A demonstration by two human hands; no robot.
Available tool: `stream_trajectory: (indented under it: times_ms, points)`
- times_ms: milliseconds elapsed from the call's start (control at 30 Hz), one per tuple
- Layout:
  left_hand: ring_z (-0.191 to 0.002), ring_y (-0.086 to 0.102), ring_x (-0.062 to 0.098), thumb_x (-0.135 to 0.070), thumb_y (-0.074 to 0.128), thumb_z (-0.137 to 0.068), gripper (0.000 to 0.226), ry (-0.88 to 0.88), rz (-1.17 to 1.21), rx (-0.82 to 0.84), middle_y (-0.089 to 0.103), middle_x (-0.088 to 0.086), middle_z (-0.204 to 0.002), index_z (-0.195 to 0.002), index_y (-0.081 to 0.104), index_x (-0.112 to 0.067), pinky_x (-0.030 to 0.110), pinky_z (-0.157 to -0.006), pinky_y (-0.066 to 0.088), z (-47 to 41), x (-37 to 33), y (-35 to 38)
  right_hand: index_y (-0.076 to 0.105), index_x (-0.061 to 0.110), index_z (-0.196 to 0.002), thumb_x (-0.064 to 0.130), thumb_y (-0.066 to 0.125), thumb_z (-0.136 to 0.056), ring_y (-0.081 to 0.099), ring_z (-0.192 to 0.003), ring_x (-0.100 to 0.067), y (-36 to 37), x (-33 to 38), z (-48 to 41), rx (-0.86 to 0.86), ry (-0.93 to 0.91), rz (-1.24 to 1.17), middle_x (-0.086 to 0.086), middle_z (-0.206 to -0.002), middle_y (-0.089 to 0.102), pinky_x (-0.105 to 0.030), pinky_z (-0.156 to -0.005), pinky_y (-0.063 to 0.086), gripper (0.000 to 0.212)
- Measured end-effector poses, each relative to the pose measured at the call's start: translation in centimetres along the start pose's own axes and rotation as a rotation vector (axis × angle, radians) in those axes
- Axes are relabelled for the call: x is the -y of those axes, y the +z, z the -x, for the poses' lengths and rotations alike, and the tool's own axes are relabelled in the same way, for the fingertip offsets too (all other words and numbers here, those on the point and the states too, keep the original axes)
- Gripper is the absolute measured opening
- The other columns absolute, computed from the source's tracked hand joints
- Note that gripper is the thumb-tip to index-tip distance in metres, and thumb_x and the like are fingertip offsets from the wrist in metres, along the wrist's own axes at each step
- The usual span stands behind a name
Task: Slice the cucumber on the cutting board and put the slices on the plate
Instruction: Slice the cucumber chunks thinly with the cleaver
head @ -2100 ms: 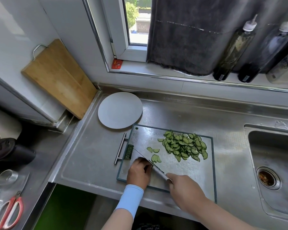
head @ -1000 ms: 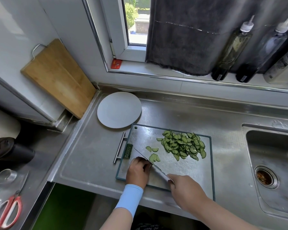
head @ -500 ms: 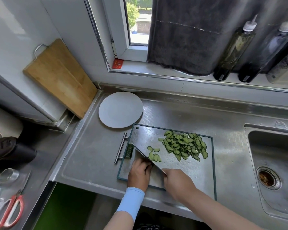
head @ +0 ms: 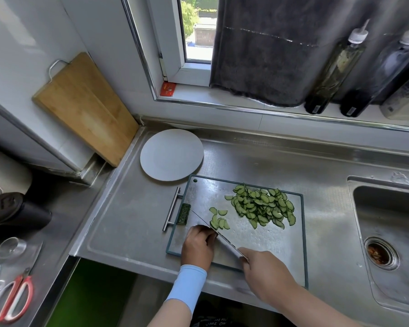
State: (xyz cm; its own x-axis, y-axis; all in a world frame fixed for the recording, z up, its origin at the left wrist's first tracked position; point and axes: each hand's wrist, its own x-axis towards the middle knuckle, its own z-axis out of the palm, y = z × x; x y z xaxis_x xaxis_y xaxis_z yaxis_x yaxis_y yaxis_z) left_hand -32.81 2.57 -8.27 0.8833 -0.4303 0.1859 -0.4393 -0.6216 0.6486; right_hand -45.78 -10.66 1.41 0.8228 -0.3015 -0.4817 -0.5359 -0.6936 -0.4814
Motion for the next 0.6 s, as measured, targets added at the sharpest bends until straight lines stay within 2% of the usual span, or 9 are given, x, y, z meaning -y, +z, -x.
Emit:
stream_trajectory:
  times_ms: [167,300,600]
  points:
    - [-0.081,0.053,0.011,0.000,0.082,-0.068,0.020,0.000,0.021,-0.014,0.066,0.001,-0.081,-0.080,0.075,-0.014,0.011,-0.077,0.038,-0.1,-0.2,-0.2,0.046,0.022,-0.078,0.019,0.037,-0.096,0.054,-0.073,-0.025,-0.2,0.1,0.0,0.023,0.016,-0.013,-0.005,-0.074,0.059,-0.034,-0.060,0.038,0.021]
    - [-0.081,0.054,0.013,0.000,0.082,-0.068,0.020,-0.010,0.024,-0.020,0.066,0.001,-0.080,-0.080,0.075,-0.014,0.016,-0.076,0.042,0.1,-0.1,0.0,0.044,0.026,-0.071,0.017,0.038,-0.094,0.050,-0.067,-0.021,0.0,0.7,-0.9,0.059,0.053,-0.036,0.002,-0.068,0.054,-0.031,-0.058,0.038,0.025]
    - [-0.087,0.055,0.015,0.002,0.078,-0.072,0.018,-0.008,0.022,-0.007,0.063,0.001,-0.086,-0.083,0.074,-0.012,0.014,-0.078,0.041,0.5,-0.1,-0.1,0.044,0.025,-0.069,0.015,0.040,-0.087,0.050,-0.069,-0.023,0.3,1.6,-3.0,0.083,0.083,-0.039,0.004,-0.067,0.052,-0.032,-0.054,0.035,0.021]
